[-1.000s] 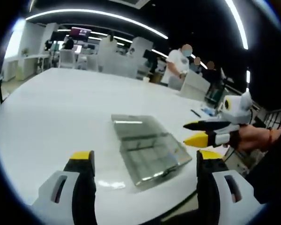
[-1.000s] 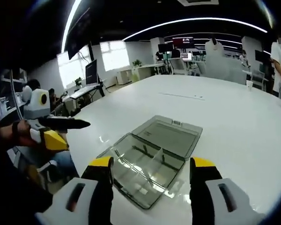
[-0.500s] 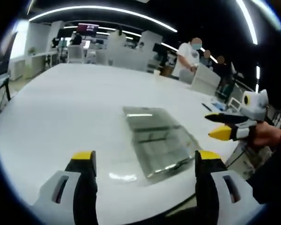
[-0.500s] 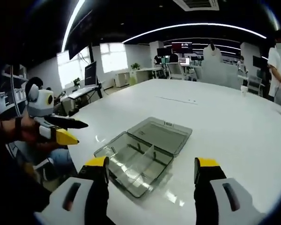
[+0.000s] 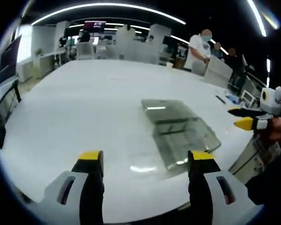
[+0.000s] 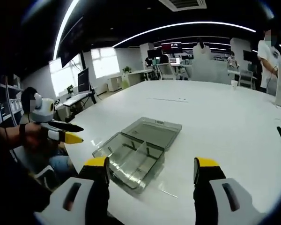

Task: Insert the divider into the dual guide fixture by aligning both edges with the guide slots and pushing it downward to the bottom, including one-sided entry, uneven engagement, binding, and posture correction.

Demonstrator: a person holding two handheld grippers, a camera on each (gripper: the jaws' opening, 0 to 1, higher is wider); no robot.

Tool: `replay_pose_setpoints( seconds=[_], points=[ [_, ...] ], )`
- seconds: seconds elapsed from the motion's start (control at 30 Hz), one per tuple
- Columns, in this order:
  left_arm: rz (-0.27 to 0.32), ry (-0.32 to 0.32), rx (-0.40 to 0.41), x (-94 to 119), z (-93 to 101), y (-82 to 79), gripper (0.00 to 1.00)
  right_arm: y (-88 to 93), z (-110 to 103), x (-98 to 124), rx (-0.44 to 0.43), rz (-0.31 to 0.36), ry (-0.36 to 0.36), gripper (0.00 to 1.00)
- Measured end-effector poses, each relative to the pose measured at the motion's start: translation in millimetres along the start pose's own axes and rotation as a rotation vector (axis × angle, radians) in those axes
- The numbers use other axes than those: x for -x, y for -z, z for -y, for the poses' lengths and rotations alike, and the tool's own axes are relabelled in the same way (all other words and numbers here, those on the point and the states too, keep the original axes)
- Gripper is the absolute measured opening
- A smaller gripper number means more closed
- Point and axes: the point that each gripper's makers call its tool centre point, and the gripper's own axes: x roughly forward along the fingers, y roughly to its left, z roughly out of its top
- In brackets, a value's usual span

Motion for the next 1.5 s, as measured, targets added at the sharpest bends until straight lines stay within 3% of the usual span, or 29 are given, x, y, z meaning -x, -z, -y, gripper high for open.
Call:
replay_pose_setpoints(
  seconds=[0.47, 0.97, 1.03, 1.13, 1.5],
  points=[
    [-0.107, -0.041, -0.087, -15.7, -4.2, 20.0, 0.63, 7.8, 4.5, 18.1, -0.085, 0.033, 0.041, 0.69],
    [-0.176, -0.007, -0.181, -32.3, 1.2, 25.1, 0.56, 10.5, 15.1, 28.6, -0.117, 0.029, 0.09, 0.66],
    [-0.215, -0.018, -0.213, -33.1, -2.3, 31.9, 0.54, 11.3, 14.9, 29.5, -0.117, 0.027, 0.09, 0.66],
    [-0.202, -0.012, -0.199, -34.9, -2.6, 30.2, 0.54, 13.1, 14.6, 29.9, -0.113, 0.02, 0.088, 0.65],
    [-0.242, 0.021, -0.255, -45.0, 3.4, 39.3, 0.47, 14.9, 15.1, 32.1, -0.092, 0.004, 0.092, 0.64]
  ],
)
